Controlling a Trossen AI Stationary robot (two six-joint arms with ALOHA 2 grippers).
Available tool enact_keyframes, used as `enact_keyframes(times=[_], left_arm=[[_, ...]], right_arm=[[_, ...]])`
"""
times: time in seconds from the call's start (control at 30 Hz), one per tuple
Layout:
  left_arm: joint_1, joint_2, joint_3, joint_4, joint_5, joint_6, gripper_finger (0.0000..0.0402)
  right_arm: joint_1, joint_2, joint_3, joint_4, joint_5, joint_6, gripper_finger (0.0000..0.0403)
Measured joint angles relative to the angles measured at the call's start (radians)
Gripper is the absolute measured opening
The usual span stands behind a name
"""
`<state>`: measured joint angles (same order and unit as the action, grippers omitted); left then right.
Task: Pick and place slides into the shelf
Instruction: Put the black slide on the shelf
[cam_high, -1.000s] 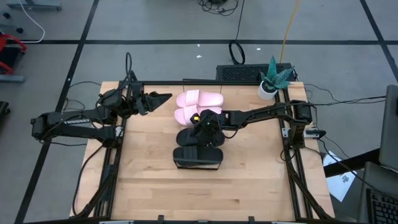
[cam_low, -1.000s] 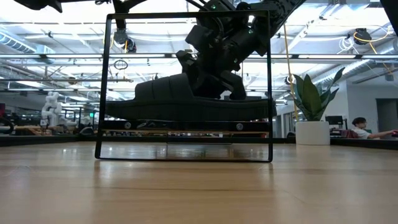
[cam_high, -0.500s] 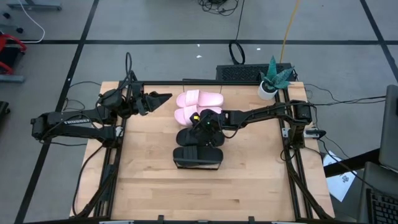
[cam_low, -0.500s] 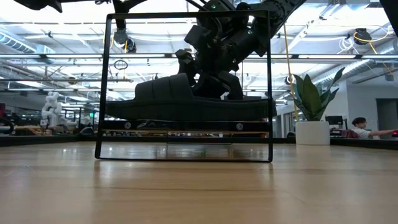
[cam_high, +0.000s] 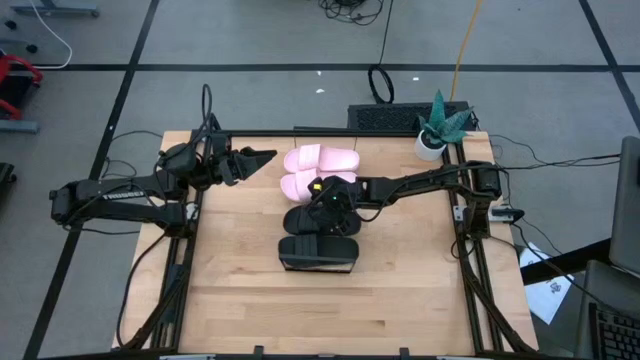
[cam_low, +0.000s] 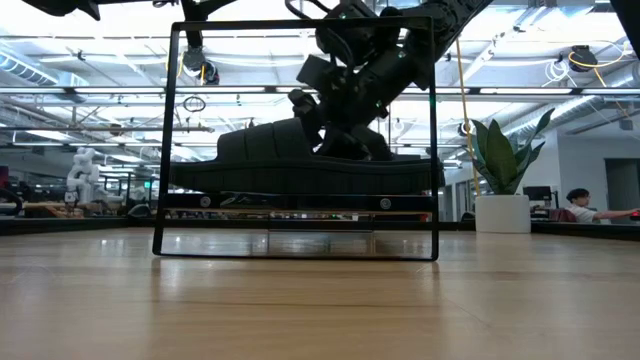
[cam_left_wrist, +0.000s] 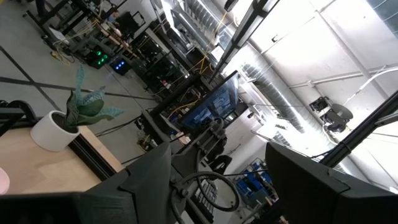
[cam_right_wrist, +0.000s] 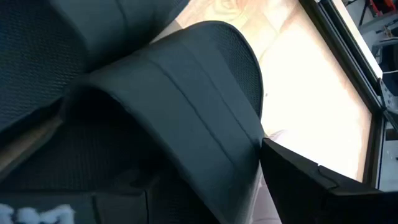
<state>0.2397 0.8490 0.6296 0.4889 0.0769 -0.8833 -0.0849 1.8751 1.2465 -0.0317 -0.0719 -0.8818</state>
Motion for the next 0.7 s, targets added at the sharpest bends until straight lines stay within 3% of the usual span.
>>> enact_keyframes(times=[0.7], left_arm=[[0.0,0.0,0.0,-0.031,0.0,0.01,0.0257]], right_arm=[[0.002,-0.023,0.001,-0.03,-0.002,0.002,0.0212]])
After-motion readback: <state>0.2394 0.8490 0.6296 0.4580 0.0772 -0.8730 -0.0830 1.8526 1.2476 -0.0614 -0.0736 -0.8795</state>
